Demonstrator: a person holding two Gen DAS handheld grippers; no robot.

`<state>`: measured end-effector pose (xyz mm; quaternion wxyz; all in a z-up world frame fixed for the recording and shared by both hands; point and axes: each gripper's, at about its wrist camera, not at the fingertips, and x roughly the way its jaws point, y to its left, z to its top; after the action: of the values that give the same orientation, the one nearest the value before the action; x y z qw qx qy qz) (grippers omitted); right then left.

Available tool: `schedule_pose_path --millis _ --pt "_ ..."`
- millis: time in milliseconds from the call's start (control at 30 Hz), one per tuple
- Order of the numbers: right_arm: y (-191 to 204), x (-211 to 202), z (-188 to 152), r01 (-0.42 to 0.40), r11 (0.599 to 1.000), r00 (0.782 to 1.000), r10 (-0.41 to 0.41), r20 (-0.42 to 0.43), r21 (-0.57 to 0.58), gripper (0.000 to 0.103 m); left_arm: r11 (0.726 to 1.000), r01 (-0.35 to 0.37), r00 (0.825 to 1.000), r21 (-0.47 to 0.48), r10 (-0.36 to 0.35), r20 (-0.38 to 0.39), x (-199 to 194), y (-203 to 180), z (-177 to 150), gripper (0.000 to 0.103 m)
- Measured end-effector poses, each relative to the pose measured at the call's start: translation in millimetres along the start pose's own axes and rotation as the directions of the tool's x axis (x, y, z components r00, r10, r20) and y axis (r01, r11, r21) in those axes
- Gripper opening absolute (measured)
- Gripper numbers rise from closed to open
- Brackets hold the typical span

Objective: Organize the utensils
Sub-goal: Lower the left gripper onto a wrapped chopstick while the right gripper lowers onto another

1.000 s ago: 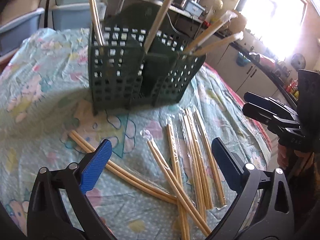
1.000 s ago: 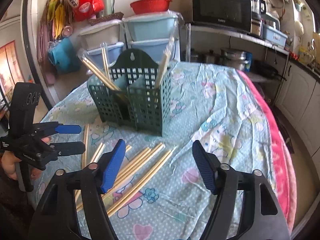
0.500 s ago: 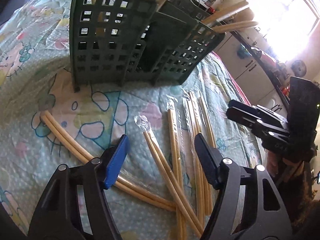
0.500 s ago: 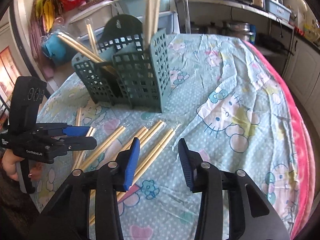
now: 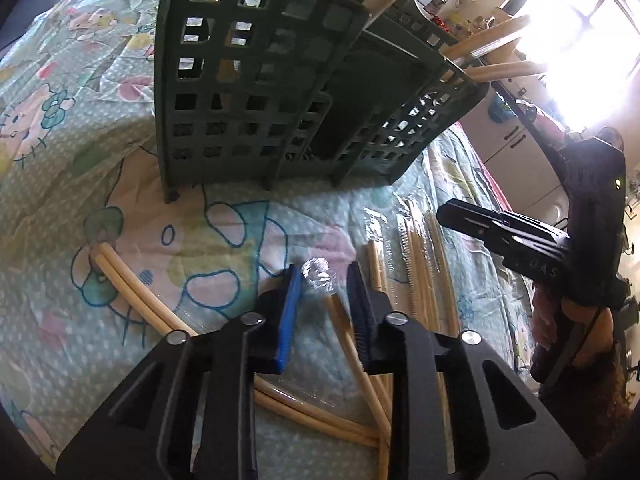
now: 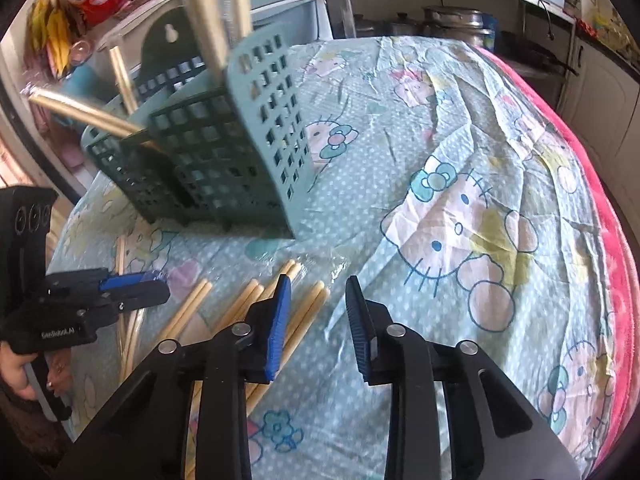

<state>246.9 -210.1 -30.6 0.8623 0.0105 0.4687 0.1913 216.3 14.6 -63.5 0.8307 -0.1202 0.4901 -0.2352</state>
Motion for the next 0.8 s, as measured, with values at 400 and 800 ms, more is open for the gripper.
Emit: schedule_pose_path --millis 400,800 --pt "-13 25 17 -0.012 0.994 0.998 0.018 -0.056 0.105 0.017 1.0 0.004 1.0 -0.001 -0.004 0.007 1 8 5 0.005" --pt "-23 27 25 -0.002 0.991 1.0 0.005 -0.022 0.132 0.004 1.0 0.005 1.0 0.015 -0.006 0.021 1 9 10 0.004"
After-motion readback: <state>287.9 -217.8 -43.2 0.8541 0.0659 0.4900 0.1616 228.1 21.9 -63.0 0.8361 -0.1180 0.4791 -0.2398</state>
